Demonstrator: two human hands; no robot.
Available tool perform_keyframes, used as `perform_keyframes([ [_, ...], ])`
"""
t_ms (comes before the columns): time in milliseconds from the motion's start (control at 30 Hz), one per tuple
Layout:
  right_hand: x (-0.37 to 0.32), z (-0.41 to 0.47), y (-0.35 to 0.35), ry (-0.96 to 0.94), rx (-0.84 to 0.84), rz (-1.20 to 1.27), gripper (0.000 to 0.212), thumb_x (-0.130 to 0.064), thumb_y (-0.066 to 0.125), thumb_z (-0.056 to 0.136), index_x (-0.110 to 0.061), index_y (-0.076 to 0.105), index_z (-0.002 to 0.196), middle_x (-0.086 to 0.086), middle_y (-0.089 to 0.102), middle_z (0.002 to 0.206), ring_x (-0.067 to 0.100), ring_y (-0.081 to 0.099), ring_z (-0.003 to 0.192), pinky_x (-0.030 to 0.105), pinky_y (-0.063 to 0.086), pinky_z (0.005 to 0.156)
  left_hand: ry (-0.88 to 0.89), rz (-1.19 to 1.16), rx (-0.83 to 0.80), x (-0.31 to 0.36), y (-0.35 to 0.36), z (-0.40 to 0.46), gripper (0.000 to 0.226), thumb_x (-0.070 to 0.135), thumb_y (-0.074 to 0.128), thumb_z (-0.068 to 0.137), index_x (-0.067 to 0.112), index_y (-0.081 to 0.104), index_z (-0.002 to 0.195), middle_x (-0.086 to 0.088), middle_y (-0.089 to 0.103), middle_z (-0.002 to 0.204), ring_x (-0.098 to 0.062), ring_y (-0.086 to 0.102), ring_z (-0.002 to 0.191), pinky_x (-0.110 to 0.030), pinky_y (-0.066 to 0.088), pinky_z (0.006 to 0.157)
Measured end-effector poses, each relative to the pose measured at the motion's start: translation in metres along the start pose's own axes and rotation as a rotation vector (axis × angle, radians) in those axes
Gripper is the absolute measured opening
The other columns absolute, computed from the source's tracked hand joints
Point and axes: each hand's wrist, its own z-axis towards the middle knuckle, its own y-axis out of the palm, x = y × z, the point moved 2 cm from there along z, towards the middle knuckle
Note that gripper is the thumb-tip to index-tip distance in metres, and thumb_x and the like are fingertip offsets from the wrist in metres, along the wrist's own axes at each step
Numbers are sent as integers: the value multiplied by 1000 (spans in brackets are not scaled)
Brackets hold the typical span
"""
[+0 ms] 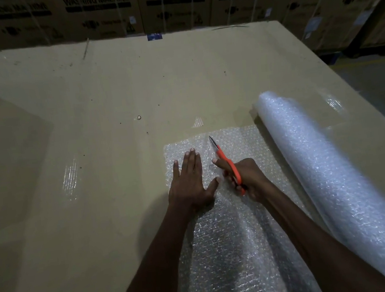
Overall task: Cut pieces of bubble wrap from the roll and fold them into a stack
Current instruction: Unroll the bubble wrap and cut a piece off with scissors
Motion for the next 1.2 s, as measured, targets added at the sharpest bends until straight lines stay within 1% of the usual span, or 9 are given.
perform_keyframes([
  [67, -1, -1, -1, -5, 2, 15, 46, -42, 86, 78, -2, 67, 67, 8, 51, 46, 14, 41, 33, 19, 31, 35, 2, -4, 5, 0, -1, 0, 92, 70, 22, 96, 7, -1, 159, -8, -11, 167, -19, -14, 153, -49, -7, 123],
  [233, 1, -4, -1, 28, -27, 1, 51, -55, 84, 75, -7, 69, 71, 6, 53, 50, 16, 42, 37, 22, 35, 40, -13, -27, 11, 0, -2, -3, 92, 71, 23, 96, 8, -4, 159, -7, -15, 166, -18, -17, 152, -48, -11, 123],
  [367, -1, -2, -2, 35, -31, 3, 51, -55, 84, 75, -7, 68, 73, 4, 53, 49, 15, 43, 38, 23, 36, 43, -43, -8, 21, -1, -2, -5, 94, 73, 20, 94, 9, -5, 159, -7, -15, 166, -19, -15, 153, -49, -13, 122],
  [533, -10, 7, 1, 22, -43, -26, 51, -55, 84, 76, -7, 69, 72, 6, 53, 49, 16, 44, 38, 23, 38, 42, -41, 7, 40, -2, 1, -4, 96, 75, 17, 93, 8, 0, 159, -8, -11, 167, -21, -13, 153, -46, -17, 120],
  [733, -7, 13, 2, 27, -10, -39, 49, -51, 86, 74, -5, 71, 73, 7, 56, 51, 14, 44, 35, 21, 35, 39, -35, 14, 36, -3, 2, -5, 96, 74, 15, 93, 7, 1, 159, -9, -12, 166, -21, -13, 153, -50, -10, 122],
  [900, -10, 16, 4, 40, -14, -57, 49, -49, 86, 75, -2, 72, 78, 8, 59, 55, 14, 46, 37, 21, 36, 39, -30, 2, 51, -2, 2, -5, 96, 74, 15, 92, 6, 3, 159, -9, -9, 166, -22, -10, 154, -49, -12, 122],
  [1000, -10, 16, 3, 33, 5, -66, 48, -45, 85, 77, 1, 72, 78, 7, 57, 51, 13, 43, 34, 20, 34, 36, -28, 12, 61, -3, 3, -6, 96, 74, 16, 93, 5, 5, 159, -10, -7, 166, -23, -8, 154, -50, -11, 122],
  [1100, -8, 11, 5, 34, 4, -67, 48, -45, 85, 78, 1, 71, 78, 7, 57, 50, 13, 45, 34, 20, 35, 37, -29, 8, 51, -3, 3, -6, 96, 73, 16, 92, 6, 4, 159, -9, -8, 166, -22, -10, 154, -49, -12, 122],
  [1200, -9, 9, 8, 28, -6, -37, 49, -45, 86, 77, 1, 70, 78, 8, 56, 50, 14, 45, 35, 21, 35, 37, -28, -1, 75, -2, 1, -8, 96, 73, 17, 91, 5, 8, 159, -10, -4, 167, -22, -6, 154, -50, -8, 123],
])
